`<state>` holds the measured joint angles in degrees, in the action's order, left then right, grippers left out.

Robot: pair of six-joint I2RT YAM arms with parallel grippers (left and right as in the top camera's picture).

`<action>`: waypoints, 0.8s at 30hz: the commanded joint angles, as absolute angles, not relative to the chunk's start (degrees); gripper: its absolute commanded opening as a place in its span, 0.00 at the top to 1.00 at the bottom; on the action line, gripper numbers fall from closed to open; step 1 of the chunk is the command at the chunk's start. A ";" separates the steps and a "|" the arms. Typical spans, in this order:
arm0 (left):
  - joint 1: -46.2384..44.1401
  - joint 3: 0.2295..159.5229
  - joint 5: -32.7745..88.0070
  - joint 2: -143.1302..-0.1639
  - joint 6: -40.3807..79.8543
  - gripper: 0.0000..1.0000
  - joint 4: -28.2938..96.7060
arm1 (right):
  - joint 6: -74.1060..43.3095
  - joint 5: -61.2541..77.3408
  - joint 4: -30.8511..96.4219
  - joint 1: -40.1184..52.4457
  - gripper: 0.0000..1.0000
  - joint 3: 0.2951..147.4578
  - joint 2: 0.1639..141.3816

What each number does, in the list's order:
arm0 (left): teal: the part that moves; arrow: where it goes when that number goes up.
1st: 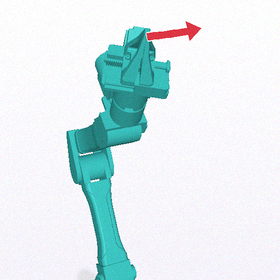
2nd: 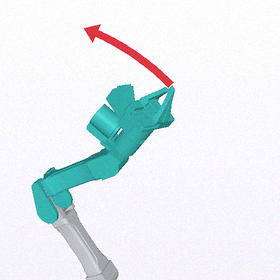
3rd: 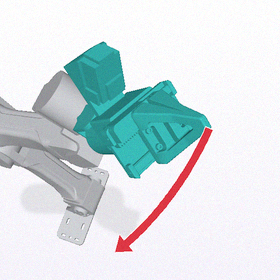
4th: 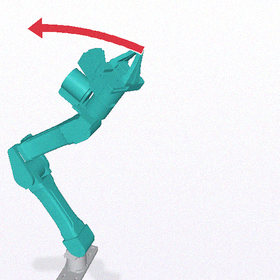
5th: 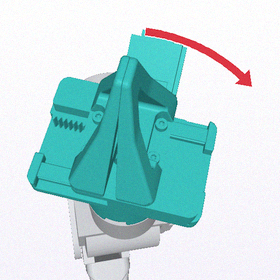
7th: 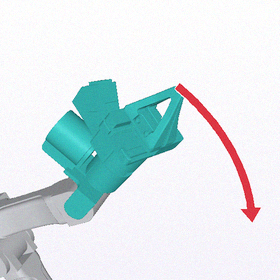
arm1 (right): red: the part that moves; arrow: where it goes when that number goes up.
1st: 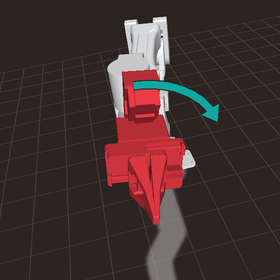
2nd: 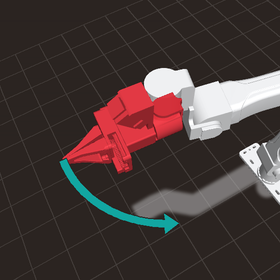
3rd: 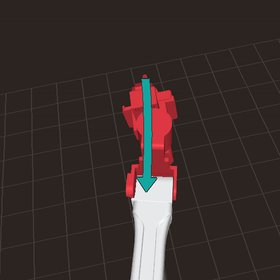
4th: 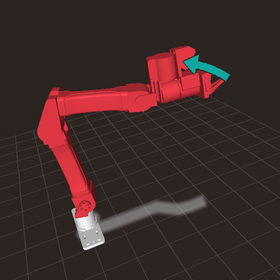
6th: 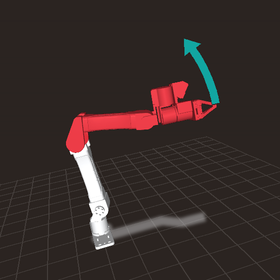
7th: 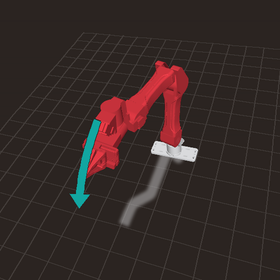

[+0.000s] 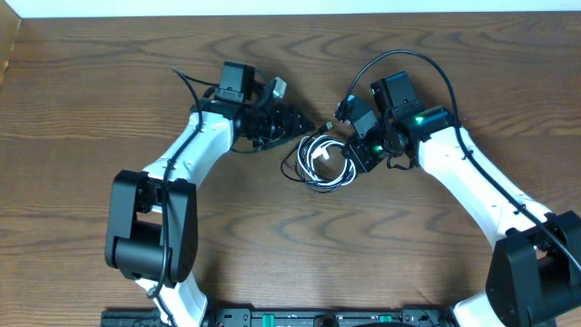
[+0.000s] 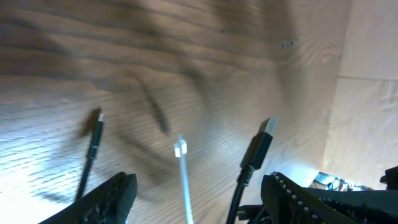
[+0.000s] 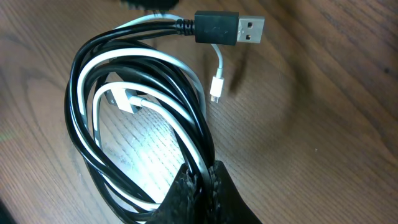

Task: Untangle cables

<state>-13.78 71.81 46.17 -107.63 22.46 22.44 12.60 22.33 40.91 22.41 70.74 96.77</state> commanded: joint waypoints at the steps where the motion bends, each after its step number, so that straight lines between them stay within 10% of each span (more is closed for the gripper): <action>1: -15.38 72.42 44.69 -109.19 21.69 0.38 22.59 | 13.39 23.99 40.95 22.48 0.99 70.78 95.20; 10: -17.61 72.38 35.94 -111.77 21.69 0.91 23.22 | 13.39 23.92 41.60 21.89 0.99 70.78 95.20; 24: -16.75 72.38 31.42 -111.77 21.69 0.92 24.38 | 11.18 15.97 42.92 19.97 0.99 69.73 95.29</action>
